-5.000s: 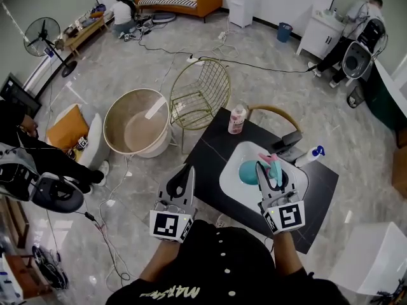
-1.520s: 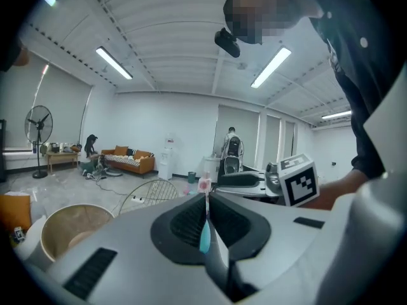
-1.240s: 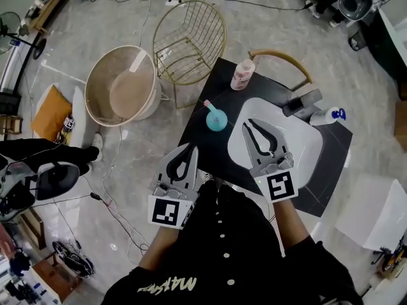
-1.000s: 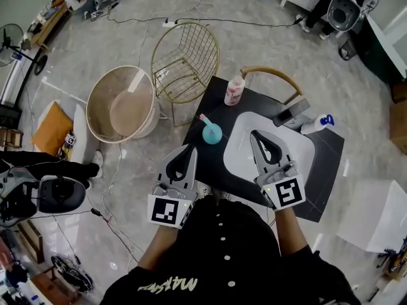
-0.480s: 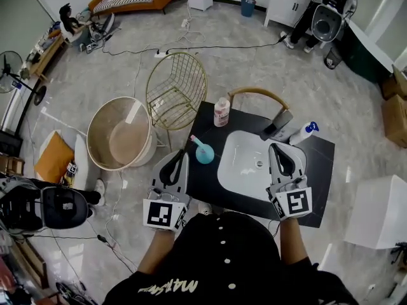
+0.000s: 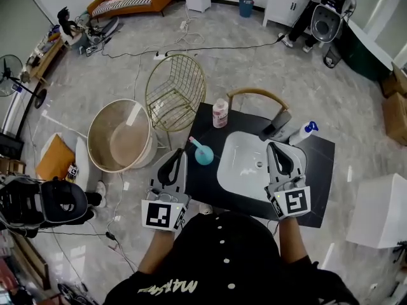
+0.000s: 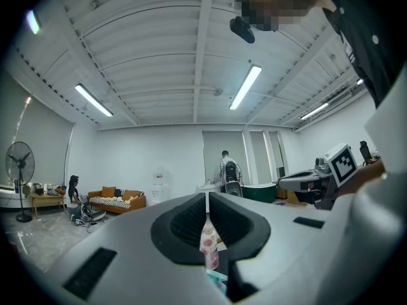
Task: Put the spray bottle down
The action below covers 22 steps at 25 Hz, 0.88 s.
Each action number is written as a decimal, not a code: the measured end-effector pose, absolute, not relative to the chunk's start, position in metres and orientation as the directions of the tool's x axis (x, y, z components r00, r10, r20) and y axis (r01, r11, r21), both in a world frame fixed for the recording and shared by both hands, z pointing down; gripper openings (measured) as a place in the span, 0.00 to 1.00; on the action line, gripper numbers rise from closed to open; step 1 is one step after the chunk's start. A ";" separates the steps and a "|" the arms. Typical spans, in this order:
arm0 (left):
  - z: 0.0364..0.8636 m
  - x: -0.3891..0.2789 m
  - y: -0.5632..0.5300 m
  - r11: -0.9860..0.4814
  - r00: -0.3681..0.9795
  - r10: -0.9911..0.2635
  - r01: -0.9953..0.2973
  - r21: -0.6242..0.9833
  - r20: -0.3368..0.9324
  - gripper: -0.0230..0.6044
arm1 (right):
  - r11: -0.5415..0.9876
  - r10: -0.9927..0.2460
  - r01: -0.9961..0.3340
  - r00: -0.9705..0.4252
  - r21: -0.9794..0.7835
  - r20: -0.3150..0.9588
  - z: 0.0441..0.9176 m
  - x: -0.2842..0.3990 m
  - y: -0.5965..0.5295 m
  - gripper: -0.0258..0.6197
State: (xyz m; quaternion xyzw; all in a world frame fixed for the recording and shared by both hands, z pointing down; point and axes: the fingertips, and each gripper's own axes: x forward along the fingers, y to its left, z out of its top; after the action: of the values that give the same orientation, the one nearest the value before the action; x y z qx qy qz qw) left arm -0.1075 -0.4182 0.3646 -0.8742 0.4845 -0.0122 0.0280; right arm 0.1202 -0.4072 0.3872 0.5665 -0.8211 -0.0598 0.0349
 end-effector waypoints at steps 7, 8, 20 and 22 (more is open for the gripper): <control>0.368 -0.116 -0.416 -0.512 0.513 -0.859 -0.857 -0.051 0.007 0.07 | 0.380 -0.923 -0.914 -0.385 0.141 -0.013 0.384 0.108 -0.413 0.03; 0.368 -0.117 -0.415 -0.510 0.511 -0.860 -0.859 -0.048 0.007 0.07 | 0.382 -0.922 -0.913 -0.388 0.143 -0.012 0.384 0.107 -0.414 0.03; 0.368 -0.116 -0.412 -0.521 0.521 -0.853 -0.853 -0.037 0.003 0.07 | 0.406 -0.911 -0.900 -0.412 0.161 -0.005 0.382 0.095 -0.414 0.03; 0.369 -0.116 -0.412 -0.522 0.522 -0.853 -0.853 -0.035 0.003 0.07 | 0.408 -0.910 -0.899 -0.414 0.157 -0.002 0.383 0.094 -0.413 0.03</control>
State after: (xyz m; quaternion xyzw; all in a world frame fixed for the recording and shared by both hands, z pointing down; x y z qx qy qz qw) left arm -0.1164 -0.4118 0.3690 -0.8722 0.4889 -0.0099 0.0146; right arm 0.0938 -0.4135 0.3831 0.5398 -0.8381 -0.0667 0.0416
